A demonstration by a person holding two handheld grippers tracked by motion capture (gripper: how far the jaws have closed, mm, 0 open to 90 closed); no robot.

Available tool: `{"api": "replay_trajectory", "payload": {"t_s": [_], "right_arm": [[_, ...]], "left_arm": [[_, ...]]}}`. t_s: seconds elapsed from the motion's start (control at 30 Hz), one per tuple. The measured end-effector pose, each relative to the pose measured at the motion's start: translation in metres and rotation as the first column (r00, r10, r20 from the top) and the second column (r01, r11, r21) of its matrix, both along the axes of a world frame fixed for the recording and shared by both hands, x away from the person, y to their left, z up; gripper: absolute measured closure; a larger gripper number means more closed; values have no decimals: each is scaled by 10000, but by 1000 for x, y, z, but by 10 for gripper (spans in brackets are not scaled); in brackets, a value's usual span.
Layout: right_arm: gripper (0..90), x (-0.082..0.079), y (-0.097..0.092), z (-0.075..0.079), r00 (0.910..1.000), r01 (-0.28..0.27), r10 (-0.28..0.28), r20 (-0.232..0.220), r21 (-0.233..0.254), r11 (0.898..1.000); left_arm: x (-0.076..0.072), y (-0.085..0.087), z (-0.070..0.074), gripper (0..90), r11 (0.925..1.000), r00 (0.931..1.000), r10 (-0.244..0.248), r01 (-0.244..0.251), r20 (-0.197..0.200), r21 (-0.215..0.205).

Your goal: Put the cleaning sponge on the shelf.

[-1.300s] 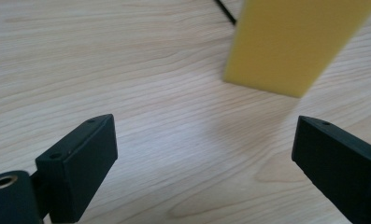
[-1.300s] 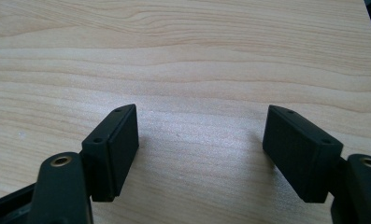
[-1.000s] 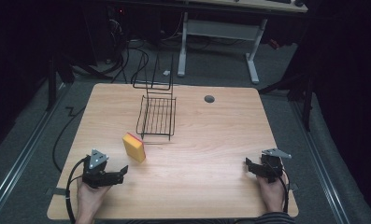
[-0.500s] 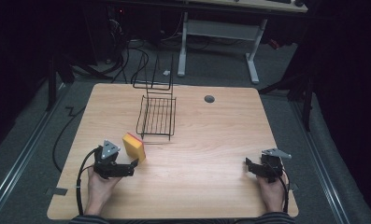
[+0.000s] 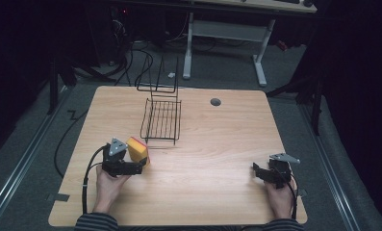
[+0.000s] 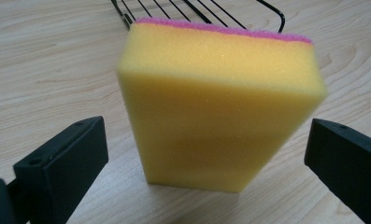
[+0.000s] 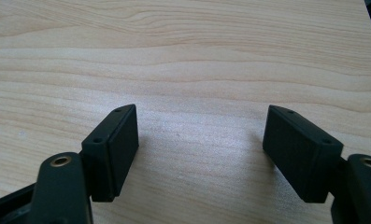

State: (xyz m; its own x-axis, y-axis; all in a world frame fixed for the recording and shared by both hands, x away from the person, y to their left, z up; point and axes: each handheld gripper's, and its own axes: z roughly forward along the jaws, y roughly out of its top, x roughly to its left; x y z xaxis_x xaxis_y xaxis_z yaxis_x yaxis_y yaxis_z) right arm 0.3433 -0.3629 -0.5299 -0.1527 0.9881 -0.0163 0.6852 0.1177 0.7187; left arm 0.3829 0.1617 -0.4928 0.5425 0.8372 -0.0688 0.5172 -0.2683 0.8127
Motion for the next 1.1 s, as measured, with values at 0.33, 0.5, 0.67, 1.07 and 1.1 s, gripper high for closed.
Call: {"api": "replay_trajectory", "payload": {"t_s": [0.33, 0.5, 0.67, 1.07, 1.1], "right_arm": [[271, 0, 0, 0, 10000, -26, 26, 12, -16, 10000], [270, 0, 0, 0, 10000, -25, 25, 12, -17, 10000], [270, 0, 0, 0, 10000, -25, 25, 8, -17, 10000], [270, 0, 0, 0, 10000, -28, 28, 11, -17, 10000], [270, 0, 0, 0, 10000, -26, 26, 10, -17, 10000]], "left_arm": [[8, -2, -7, 56, 10000, 9998, -70, 71, -162, 58], [10, -3, -10, 133, 9999, 9998, -143, 143, -142, 32], [10, -5, -13, 186, 9995, 9993, -311, 312, -209, 62], [8, -5, -13, 230, 9988, 9992, -406, 407, -65, 257], [8, -6, -13, 230, 9988, 9991, -411, 413, -59, 264]]}}
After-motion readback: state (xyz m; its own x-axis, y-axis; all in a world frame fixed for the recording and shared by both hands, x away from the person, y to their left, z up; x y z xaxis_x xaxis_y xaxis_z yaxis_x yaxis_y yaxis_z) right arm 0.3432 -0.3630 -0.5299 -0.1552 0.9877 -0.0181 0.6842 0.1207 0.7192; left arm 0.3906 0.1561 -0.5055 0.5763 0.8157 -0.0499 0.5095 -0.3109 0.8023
